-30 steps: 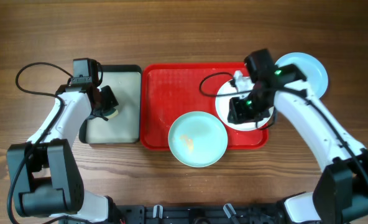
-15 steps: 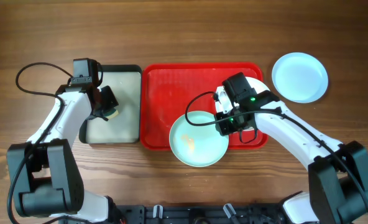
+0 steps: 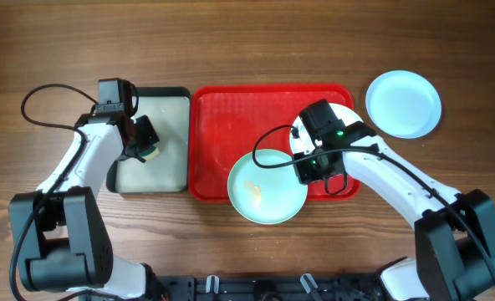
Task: Clean dirty plates on tray and stack at the side
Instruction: 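Move the right gripper to the lower-left plate rim and grip it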
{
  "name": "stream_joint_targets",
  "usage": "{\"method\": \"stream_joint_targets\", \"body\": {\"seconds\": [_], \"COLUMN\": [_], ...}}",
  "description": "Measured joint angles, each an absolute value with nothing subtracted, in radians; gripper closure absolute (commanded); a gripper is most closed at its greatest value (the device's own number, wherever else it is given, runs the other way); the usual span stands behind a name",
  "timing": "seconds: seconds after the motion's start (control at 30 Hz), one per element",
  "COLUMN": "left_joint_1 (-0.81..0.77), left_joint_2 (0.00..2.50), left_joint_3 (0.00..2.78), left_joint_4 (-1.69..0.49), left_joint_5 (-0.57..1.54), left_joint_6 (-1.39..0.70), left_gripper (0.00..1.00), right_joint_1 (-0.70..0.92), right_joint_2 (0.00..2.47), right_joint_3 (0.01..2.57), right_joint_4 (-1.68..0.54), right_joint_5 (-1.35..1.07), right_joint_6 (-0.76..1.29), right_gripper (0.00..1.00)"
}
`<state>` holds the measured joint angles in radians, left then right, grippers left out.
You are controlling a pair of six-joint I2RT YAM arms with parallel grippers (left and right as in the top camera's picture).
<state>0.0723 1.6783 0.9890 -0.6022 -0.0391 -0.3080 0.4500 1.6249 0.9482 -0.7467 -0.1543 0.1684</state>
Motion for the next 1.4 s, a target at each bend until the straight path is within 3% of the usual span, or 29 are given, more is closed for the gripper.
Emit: {"method": "stream_joint_targets", "body": {"seconds": [0.17, 0.27, 0.33, 0.4, 0.53, 0.73, 0.97, 1.2, 1.23, 1.33, 1.4], "left_joint_1": [0.072, 0.072, 0.072, 0.072, 0.072, 0.072, 0.072, 0.072, 0.072, 0.072, 0.072], "left_joint_2": [1.678, 1.678, 1.678, 1.678, 1.678, 1.678, 1.678, 1.678, 1.678, 1.678, 1.678], "left_joint_3": [0.989, 0.989, 0.989, 0.989, 0.989, 0.989, 0.989, 0.989, 0.989, 0.989, 0.989], "left_joint_4": [-0.602, -0.605, -0.606, -0.606, -0.606, -0.606, -0.609, -0.609, -0.609, -0.609, -0.609], "left_joint_5": [-0.039, -0.039, -0.039, -0.039, -0.039, -0.039, -0.039, -0.039, -0.039, -0.039, -0.039], "left_joint_6": [-0.308, -0.308, -0.308, -0.308, -0.308, -0.308, -0.308, -0.308, -0.308, -0.308, -0.308], "left_gripper": [0.96, 0.96, 0.96, 0.96, 0.96, 0.96, 0.96, 0.96, 0.96, 0.96, 0.96], "right_joint_1": [0.450, 0.450, 0.450, 0.450, 0.456, 0.474, 0.476, 0.530, 0.532, 0.532, 0.529], "right_joint_2": [1.625, 1.625, 1.625, 1.625, 1.625, 1.625, 1.626, 1.765, 1.769, 1.769, 1.771], "right_joint_3": [0.937, 0.937, 0.935, 0.924, 0.880, 0.897, 1.014, 1.015, 1.015, 1.015, 1.065], "right_joint_4": [-0.731, -0.735, -0.735, -0.727, -0.677, -0.587, -0.304, -0.241, -0.237, -0.228, -0.348], "right_joint_5": [-0.210, -0.229, -0.233, -0.236, -0.242, -0.247, -0.196, -0.077, -0.073, -0.066, -0.065], "right_joint_6": [0.182, 0.183, 0.187, 0.189, 0.205, 0.231, 0.450, 0.538, 0.542, 0.532, 0.465], "right_gripper": [0.94, 0.82, 0.82, 0.83, 0.96, 0.95, 0.96, 0.96, 0.92, 0.68, 0.57]}}
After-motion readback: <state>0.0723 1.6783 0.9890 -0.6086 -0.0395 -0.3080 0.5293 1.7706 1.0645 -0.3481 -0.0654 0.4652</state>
